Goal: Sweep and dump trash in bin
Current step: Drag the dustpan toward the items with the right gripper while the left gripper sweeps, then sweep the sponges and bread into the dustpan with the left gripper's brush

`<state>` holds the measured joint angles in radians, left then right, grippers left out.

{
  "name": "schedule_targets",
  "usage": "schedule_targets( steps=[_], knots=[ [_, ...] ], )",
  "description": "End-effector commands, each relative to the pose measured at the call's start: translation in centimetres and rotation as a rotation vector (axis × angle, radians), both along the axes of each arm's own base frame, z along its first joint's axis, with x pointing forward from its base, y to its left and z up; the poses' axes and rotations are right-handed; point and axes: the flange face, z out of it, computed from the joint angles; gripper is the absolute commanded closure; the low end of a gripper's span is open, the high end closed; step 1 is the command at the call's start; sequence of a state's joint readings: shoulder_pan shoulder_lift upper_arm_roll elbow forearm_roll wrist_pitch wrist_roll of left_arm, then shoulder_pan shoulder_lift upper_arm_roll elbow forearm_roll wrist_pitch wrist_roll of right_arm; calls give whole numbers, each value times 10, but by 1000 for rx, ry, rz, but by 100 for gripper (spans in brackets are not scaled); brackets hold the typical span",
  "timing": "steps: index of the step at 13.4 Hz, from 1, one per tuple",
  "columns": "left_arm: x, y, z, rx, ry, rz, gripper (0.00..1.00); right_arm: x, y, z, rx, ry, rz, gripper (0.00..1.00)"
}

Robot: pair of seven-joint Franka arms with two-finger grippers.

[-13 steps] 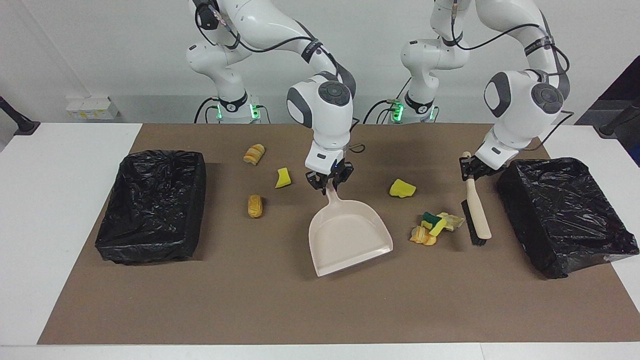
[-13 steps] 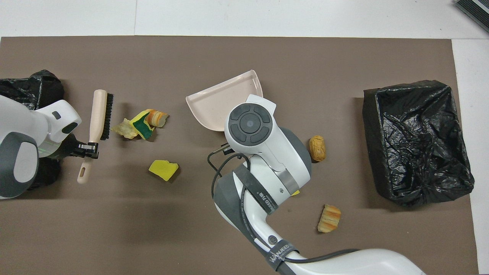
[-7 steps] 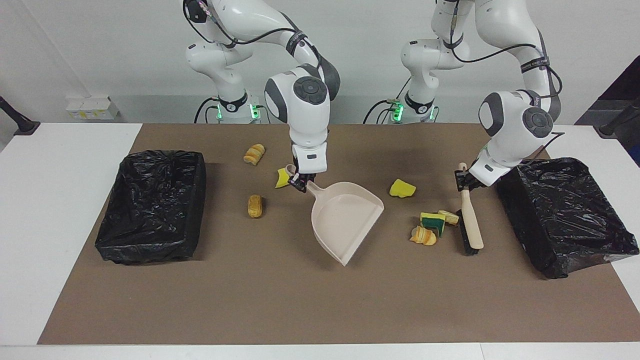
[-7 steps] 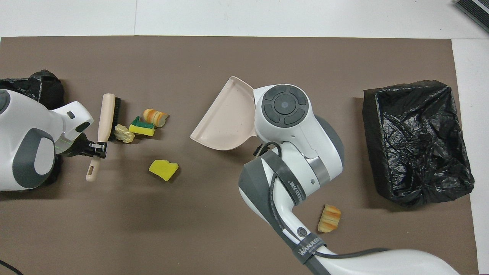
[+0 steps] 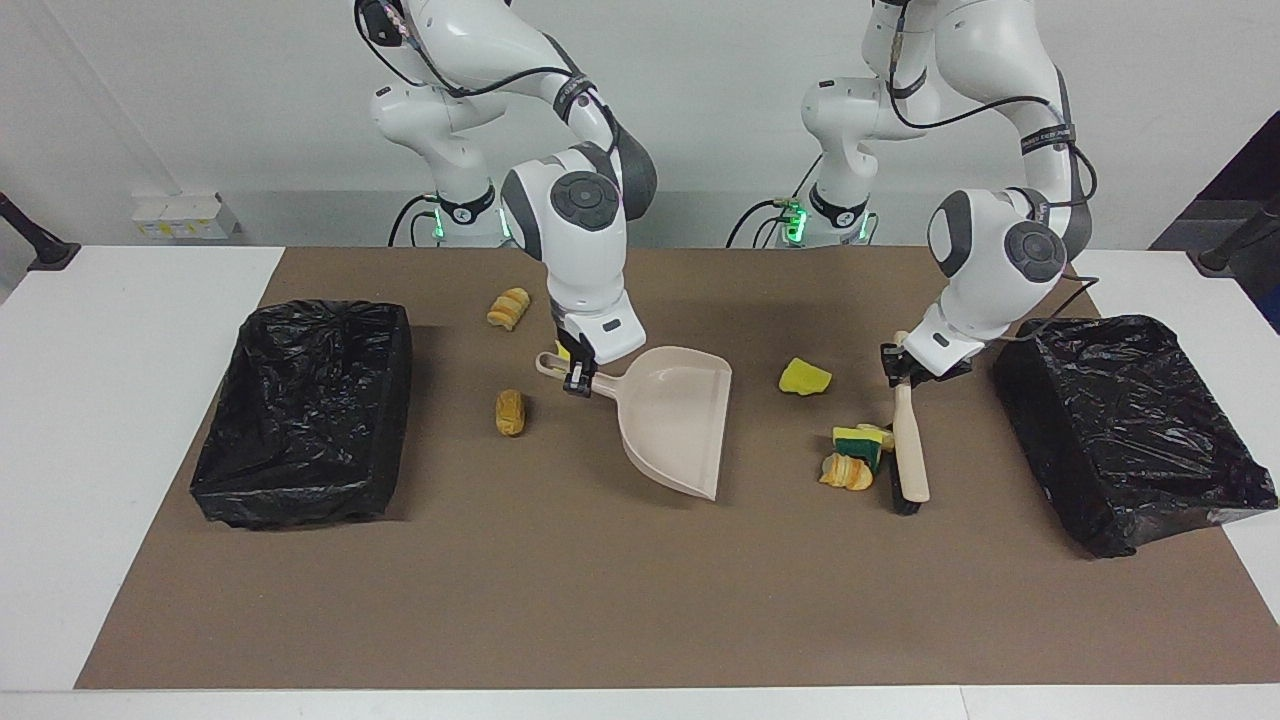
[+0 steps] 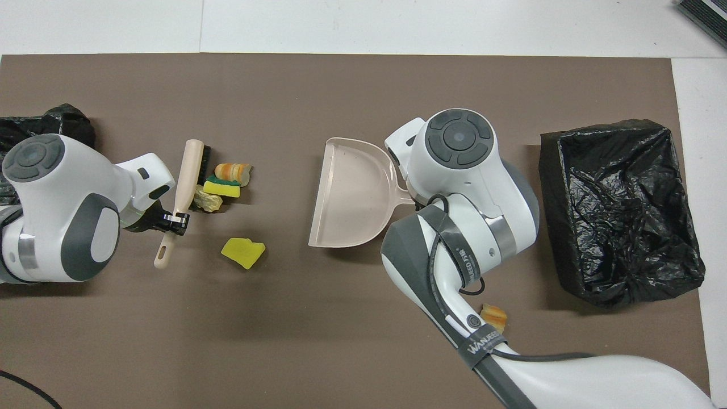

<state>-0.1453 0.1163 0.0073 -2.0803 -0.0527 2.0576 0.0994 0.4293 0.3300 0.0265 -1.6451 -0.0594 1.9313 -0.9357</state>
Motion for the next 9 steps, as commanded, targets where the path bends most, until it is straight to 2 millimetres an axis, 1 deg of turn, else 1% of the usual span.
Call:
schedule_targets(
  steps=[1,2,3,4,6,7,8,9],
  knots=[
    [-17,-28,-7,-10,5,-60,100,2,-5,-8,-15,10,137,100],
    [-22,-38,-8,-10,11,-82,100,1,2,-17,-26,18,171,100],
    [-30,-53,-7,-9,13,-111,100,1,7,-26,-46,20,191,100],
    [-36,-60,-8,-8,20,-126,100,2,7,-33,-78,13,210,100],
    [-43,-73,-8,-5,25,-141,100,3,6,-35,-105,7,250,100],
    [-45,-75,-9,-2,30,-132,100,3,5,-37,-105,11,259,100],
    [-50,-86,-10,4,31,-114,100,3,6,-42,-108,16,262,100],
    [-59,-99,-9,10,25,-106,100,3,6,-46,-112,22,263,100]
  ],
)
